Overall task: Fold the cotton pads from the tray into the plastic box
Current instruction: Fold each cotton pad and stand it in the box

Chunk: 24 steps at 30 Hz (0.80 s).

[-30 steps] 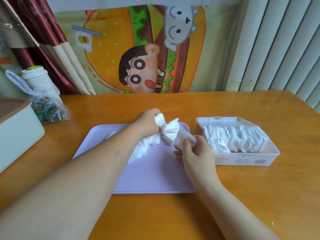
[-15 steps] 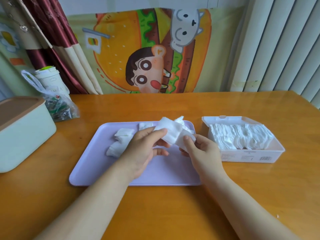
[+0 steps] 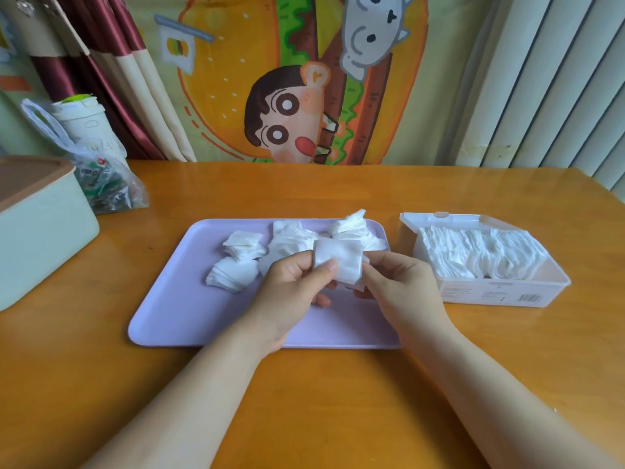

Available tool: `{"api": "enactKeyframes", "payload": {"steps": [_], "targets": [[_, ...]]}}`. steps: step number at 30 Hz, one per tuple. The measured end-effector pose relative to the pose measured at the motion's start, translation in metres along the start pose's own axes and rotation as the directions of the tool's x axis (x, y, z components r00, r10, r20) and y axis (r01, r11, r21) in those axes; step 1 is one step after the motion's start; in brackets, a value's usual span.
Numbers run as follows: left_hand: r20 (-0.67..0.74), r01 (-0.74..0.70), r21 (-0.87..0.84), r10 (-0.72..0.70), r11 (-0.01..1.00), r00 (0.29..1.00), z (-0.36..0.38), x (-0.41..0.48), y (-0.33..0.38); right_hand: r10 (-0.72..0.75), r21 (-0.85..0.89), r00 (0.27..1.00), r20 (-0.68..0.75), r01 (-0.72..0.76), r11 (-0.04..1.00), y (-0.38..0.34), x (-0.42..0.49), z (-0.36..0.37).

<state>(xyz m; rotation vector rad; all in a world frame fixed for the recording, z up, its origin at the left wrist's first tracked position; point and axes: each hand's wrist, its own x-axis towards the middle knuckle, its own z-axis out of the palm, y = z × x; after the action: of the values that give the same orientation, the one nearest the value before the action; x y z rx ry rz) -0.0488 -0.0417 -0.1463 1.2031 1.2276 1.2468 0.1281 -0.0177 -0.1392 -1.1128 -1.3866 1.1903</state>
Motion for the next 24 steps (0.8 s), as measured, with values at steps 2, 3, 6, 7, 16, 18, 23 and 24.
{"api": "enactKeyframes", "payload": {"steps": [2,3,6,7,16,18,23,24], "targets": [[0.017,-0.012,0.033,0.012,0.999,1.0,-0.0006,0.0004,-0.0025,-0.002,-0.018,1.0,0.012,0.002,1.0,0.001,0.0006,-0.0001],[0.02,-0.01,0.038,0.009,0.999,1.0,-0.0006,0.0006,-0.0033,-0.003,-0.025,1.0,0.017,0.003,1.0,0.0016,0.0009,-0.0003],[-0.003,-0.008,0.049,0.008,0.999,1.0,-0.0002,0.0016,-0.0037,-0.009,-0.034,0.999,0.037,0.01,0.999,0.0033,0.0015,-0.002],[-0.01,-0.014,0.054,0.015,0.998,1.0,0.0003,0.0015,-0.0034,-0.01,-0.037,0.999,0.045,0.012,0.999,0.0037,0.0019,-0.0024],[-0.006,-0.034,0.154,0.036,0.987,0.999,0.0022,0.0007,-0.005,-0.003,-0.05,0.996,0.087,0.008,0.999,0.0057,0.0037,-0.0029],[-0.008,-0.038,0.166,0.039,0.985,0.999,0.002,0.0009,-0.0054,0.009,-0.051,0.996,0.087,-0.004,0.999,0.0058,0.0045,-0.0023],[-0.015,-0.038,0.177,0.042,0.983,0.999,0.0022,0.0024,-0.0069,0.061,-0.017,0.993,0.105,-0.059,0.998,0.0031,0.0044,-0.0024],[-0.012,-0.039,0.181,0.042,0.983,0.999,0.0019,0.0026,-0.0075,0.066,-0.016,0.992,0.106,-0.065,0.998,0.0026,0.0042,-0.0028]]}}
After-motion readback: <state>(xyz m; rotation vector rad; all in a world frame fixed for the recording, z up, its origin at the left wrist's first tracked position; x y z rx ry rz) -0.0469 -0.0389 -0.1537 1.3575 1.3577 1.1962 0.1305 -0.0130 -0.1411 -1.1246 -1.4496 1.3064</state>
